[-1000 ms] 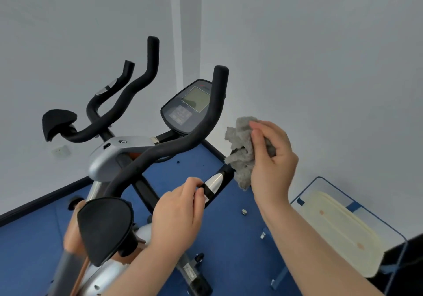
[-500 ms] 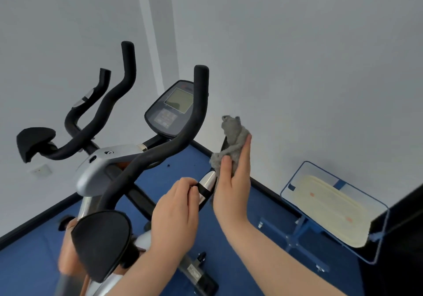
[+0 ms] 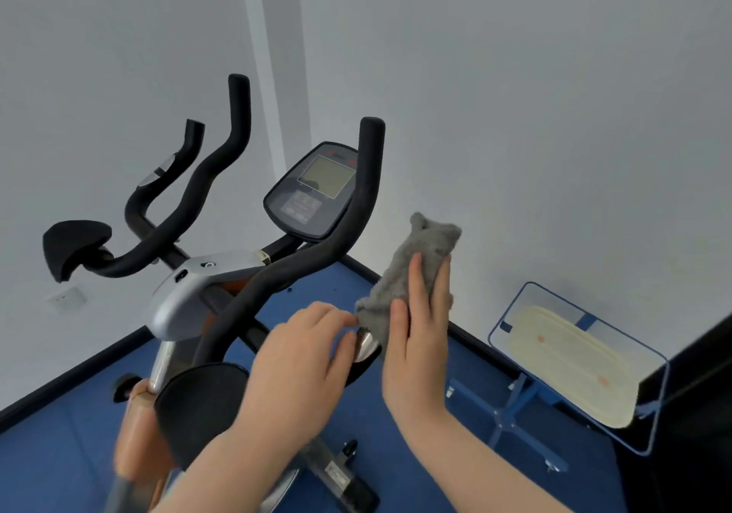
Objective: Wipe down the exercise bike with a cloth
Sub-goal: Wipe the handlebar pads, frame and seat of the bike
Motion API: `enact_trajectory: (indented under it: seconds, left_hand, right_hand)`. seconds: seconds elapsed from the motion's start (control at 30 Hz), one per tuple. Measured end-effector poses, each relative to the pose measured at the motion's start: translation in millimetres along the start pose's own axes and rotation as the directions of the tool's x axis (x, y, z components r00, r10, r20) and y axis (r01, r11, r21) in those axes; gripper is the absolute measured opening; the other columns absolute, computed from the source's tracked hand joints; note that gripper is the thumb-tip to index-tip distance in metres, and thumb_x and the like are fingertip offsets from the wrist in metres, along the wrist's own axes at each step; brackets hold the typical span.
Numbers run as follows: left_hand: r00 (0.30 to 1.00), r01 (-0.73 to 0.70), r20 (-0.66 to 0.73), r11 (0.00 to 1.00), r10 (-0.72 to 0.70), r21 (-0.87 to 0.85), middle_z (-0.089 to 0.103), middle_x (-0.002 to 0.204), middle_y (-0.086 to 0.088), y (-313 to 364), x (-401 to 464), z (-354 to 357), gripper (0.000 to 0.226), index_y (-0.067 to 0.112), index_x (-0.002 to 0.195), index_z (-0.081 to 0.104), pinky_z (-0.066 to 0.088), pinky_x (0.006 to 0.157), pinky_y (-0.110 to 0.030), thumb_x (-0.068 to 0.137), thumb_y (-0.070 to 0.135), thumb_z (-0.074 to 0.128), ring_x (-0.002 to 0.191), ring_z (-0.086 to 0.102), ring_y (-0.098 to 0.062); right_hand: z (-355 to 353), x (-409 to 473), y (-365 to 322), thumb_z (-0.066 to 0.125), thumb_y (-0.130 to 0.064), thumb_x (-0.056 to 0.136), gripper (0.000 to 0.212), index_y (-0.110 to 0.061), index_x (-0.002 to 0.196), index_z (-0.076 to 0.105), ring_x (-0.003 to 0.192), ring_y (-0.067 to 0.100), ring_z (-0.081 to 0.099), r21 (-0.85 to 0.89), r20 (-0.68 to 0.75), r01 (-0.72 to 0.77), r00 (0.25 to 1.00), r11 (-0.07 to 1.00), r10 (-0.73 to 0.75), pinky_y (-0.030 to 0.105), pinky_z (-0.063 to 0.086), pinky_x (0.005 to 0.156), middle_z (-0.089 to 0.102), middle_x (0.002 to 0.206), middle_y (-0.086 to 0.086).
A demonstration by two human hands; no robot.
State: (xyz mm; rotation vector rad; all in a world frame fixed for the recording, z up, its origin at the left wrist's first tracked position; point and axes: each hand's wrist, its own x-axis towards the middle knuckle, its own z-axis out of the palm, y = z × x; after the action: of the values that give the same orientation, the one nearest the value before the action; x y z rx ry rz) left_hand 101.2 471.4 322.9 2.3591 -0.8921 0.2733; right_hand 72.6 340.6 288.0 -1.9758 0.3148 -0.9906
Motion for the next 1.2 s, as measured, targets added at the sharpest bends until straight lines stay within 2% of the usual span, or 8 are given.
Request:
enact_trajectory:
  seconds: [0.1, 0.27, 0.5, 0.7, 0.83, 1.0, 1.1, 1.2]
  left_hand:
    - [0.995, 0.001, -0.103, 0.998, 0.006, 0.064, 0.063, 0.092, 0.016, -20.9, 0.6, -21.9, 0.010, 0.023, 0.098, 0.069, 0.041, 0.069, -0.026, 0.092, 0.018, 0.062, 0.069, 0.048, 0.001]
    - [0.975, 0.124, -0.192, 0.989, -0.107, 0.076, 0.063, 0.084, 0.017, -55.7, -14.4, -23.5, 0.015, 0.024, 0.090, 0.069, 0.038, 0.080, -0.030, 0.093, 0.014, 0.058, 0.073, 0.056, -0.005]
    - [0.917, 0.076, -0.389, 0.996, -0.089, -0.049, 0.058, 0.073, 0.016, -64.4, -18.7, -16.4, 0.025, 0.022, 0.085, 0.067, 0.031, 0.072, -0.022, 0.089, 0.024, 0.042, 0.072, 0.048, -0.002]
    - [0.914, 0.105, -0.390, 0.994, -0.113, -0.042, 0.058, 0.071, 0.013, -65.9, -20.0, -16.7, 0.024, 0.021, 0.084, 0.066, 0.033, 0.067, -0.025, 0.089, 0.024, 0.043, 0.067, 0.051, -0.005]
    - [0.910, 0.109, -0.401, 0.994, -0.108, -0.022, 0.058, 0.071, 0.012, -64.3, -18.7, -16.3, 0.024, 0.019, 0.084, 0.067, 0.034, 0.067, -0.026, 0.089, 0.022, 0.044, 0.068, 0.050, -0.007]
    - [0.904, 0.133, -0.420, 0.987, -0.082, 0.094, 0.057, 0.073, 0.011, -73.3, -32.7, -13.5, 0.022, 0.020, 0.085, 0.067, 0.034, 0.069, -0.029, 0.090, 0.022, 0.045, 0.068, 0.051, -0.013]
    - [0.870, 0.232, -0.470, 0.964, -0.146, 0.130, 0.056, 0.072, 0.012, -78.4, -34.7, -12.1, 0.023, 0.023, 0.085, 0.066, 0.030, 0.068, -0.027, 0.090, 0.025, 0.044, 0.068, 0.048, -0.013]
    - [0.862, 0.219, -0.486, 0.970, -0.143, 0.105, 0.054, 0.073, 0.014, -77.5, -32.9, -10.1, 0.023, 0.022, 0.084, 0.066, 0.032, 0.067, -0.029, 0.089, 0.025, 0.044, 0.069, 0.046, -0.013]
  right_hand:
    - [-10.1, 16.1, 9.6, 0.035, -0.026, 0.103, 0.040, -0.019, 0.138, 0.053, 0.148, 0.024, 0.016, -0.416, 0.119, 0.282, 0.959, 0.864, -0.256, 0.054, 0.012, 0.119, 0.027, 0.158, 0.002]
    - [-35.1, 71.8, 6.5, 0.046, -0.021, 0.094, 0.027, -0.017, 0.093, 0.073, 0.131, 0.026, 0.047, -0.655, 0.421, 0.596, 0.798, 0.465, -0.430, 0.047, 0.003, 0.120, 0.067, 0.106, -0.001]
    - [2.4, 19.1, -13.3, 0.043, -0.024, 0.092, 0.025, -0.017, 0.077, 0.062, 0.071, 0.023, 0.054, -0.513, 0.650, 0.757, 0.650, 0.405, -0.393, 0.046, 0.025, 0.116, 0.054, 0.068, -0.001]
    - [-13.9, 7.7, -13.9, 0.035, -0.027, 0.097, 0.030, -0.017, 0.096, 0.063, 0.098, 0.024, 0.056, -0.578, 0.517, 0.581, 0.804, 0.574, -0.294, 0.050, 0.026, 0.113, 0.060, 0.092, -0.002]
    - [19.5, -26.4, -32.6, 0.038, -0.030, 0.096, 0.030, -0.018, 0.085, 0.063, 0.074, 0.021, 0.058, -0.517, 0.638, 0.678, 0.712, 0.523, -0.292, 0.041, 0.041, 0.104, 0.059, 0.073, -0.003]
    - [-10.8, -9.1, -23.6, 0.035, -0.037, 0.097, 0.037, -0.023, 0.090, 0.068, 0.097, 0.022, 0.061, -0.482, 0.701, 0.720, 0.659, 0.498, -0.274, 0.046, 0.031, 0.106, 0.065, 0.093, -0.002]
    - [16.2, -13.8, -38.8, 0.032, -0.039, 0.098, 0.035, -0.020, 0.092, 0.061, 0.069, 0.024, 0.054, -0.555, 0.726, 0.689, 0.675, 0.466, -0.132, 0.039, 0.042, 0.082, 0.057, 0.071, -0.001]
    - [48.2, -9.2, -45.7, 0.019, -0.042, 0.104, 0.034, -0.017, 0.108, 0.042, 0.051, 0.022, 0.044, -0.512, 0.780, 0.700, 0.622, 0.498, -0.073, 0.032, 0.026, 0.056, 0.054, 0.069, -0.002]
